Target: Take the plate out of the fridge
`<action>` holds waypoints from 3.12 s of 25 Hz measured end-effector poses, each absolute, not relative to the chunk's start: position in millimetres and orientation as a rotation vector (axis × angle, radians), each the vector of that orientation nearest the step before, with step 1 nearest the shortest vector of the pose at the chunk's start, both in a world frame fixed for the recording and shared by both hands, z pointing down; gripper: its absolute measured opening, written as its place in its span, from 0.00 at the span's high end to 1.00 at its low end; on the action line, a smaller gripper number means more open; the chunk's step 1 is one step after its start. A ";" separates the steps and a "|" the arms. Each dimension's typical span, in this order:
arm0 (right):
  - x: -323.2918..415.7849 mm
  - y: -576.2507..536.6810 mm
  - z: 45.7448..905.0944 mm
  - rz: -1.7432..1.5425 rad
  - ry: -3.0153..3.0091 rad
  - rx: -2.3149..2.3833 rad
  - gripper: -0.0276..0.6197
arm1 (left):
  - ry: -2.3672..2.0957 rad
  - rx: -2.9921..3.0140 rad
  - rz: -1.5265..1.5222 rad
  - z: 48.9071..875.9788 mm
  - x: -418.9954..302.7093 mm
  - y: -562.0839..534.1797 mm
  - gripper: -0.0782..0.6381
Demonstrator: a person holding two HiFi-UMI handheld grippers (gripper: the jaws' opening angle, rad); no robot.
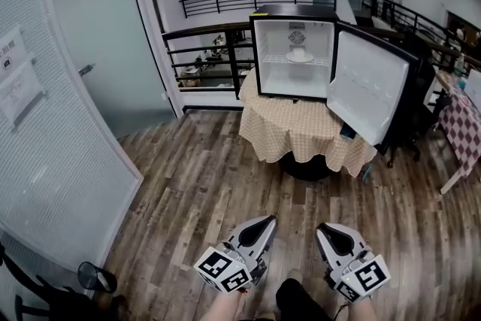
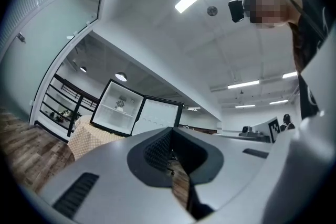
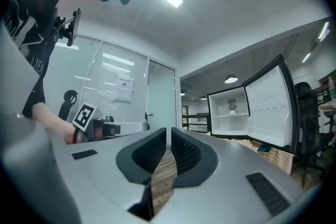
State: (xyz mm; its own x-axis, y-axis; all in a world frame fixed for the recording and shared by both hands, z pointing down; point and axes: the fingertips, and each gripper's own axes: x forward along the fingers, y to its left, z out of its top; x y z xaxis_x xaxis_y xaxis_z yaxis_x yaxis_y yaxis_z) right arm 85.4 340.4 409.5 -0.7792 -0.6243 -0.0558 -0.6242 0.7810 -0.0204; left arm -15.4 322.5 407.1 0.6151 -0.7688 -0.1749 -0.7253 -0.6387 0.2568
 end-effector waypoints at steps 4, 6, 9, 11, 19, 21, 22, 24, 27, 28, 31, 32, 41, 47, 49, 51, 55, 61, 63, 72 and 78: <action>97.6 295.7 412.9 -0.078 2.856 -1.044 0.88 | -1.256 2.659 -0.402 410.3 -13.1 278.6 0.88; 99.8 269.2 408.1 -0.076 2.847 -1.015 0.88 | -1.257 2.667 -0.408 405.9 -10.2 248.9 0.88; 101.8 231.4 398.1 -0.054 2.838 -0.976 0.88 | -1.252 2.670 -0.427 395.7 -2.7 207.1 0.88; 103.5 206.9 394.5 -0.059 2.830 -0.980 0.88 | -1.254 2.669 -0.432 390.1 2.2 183.8 0.88; 113.2 134.5 392.2 -0.106 2.800 -0.949 0.88 | -1.248 2.673 -0.389 391.2 24.6 113.7 0.88; 114.6 122.5 393.7 -0.119 2.797 -0.952 0.88 | -1.247 2.673 -0.380 393.3 29.1 102.4 0.88; 115.1 116.7 394.7 -0.131 2.793 -0.955 0.88 | -1.247 2.675 -0.374 394.5 31.0 97.0 0.88; 115.3 105.9 397.3 -0.153 2.791 -0.961 0.88 | -1.245 2.675 -0.367 397.1 33.0 87.2 0.88; 112.1 91.1 402.3 -0.181 2.797 -0.970 0.88 | -1.248 2.664 -0.369 401.2 31.0 75.1 0.88; 110.1 86.1 403.8 -0.185 2.798 -0.972 0.88 | -1.250 2.660 -0.369 402.5 29.0 70.8 0.88; 100.4 66.1 407.0 -0.191 2.805 -0.977 0.88 | -1.250 2.655 -0.358 407.8 21.6 52.7 0.88; 95.9 59.0 408.1 -0.194 2.809 -0.976 0.88 | -1.252 2.654 -0.350 410.6 18.2 45.6 0.88; 61.0 -32.8 399.6 -0.170 2.804 -1.028 0.88 | -1.181 2.691 -0.363 400.7 -9.4 -54.1 0.88; 42.5 -93.7 396.1 -0.232 2.756 -1.097 0.88 | -1.078 2.711 -0.332 395.6 -18.5 -114.0 0.88; 35.1 -112.1 398.6 -0.256 2.742 -1.128 0.88 | -1.041 2.720 -0.315 396.9 -22.6 -132.5 0.88; 27.2 -128.9 400.9 -0.271 2.727 -1.159 0.88 | -1.007 2.728 -0.307 398.0 -28.4 -150.1 0.88; 14.2 -160.9 405.9 -0.275 2.704 -1.213 0.88 | -0.958 2.741 -0.293 401.6 -39.2 -183.0 0.88; -0.9 -197.7 410.7 -0.290 2.658 -1.293 0.88 | -0.888 2.763 -0.291 406.4 -55.1 -217.1 0.88; -4.4 -202.9 414.1 -0.294 2.654 -1.306 0.88 | -0.879 2.764 -0.291 411.1 -57.1 -224.0 0.88; -6.0 -252.4 422.4 -0.347 2.624 -1.364 0.88 | -0.829 2.735 -0.284 426.2 -49.3 -260.8 0.88; 3.3 -302.4 414.3 -0.429 2.565 -1.374 0.88 | -0.839 2.740 -0.284 421.1 -40.2 -298.6 0.88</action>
State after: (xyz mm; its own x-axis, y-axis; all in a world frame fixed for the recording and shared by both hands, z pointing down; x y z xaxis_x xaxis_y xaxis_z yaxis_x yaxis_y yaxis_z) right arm 3.3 -302.4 414.3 -0.5477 -0.8358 -0.0385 -0.7778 0.5256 -0.3446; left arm -40.2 -298.6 421.1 0.8142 -0.5704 -0.1086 -0.5192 -0.7990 0.3034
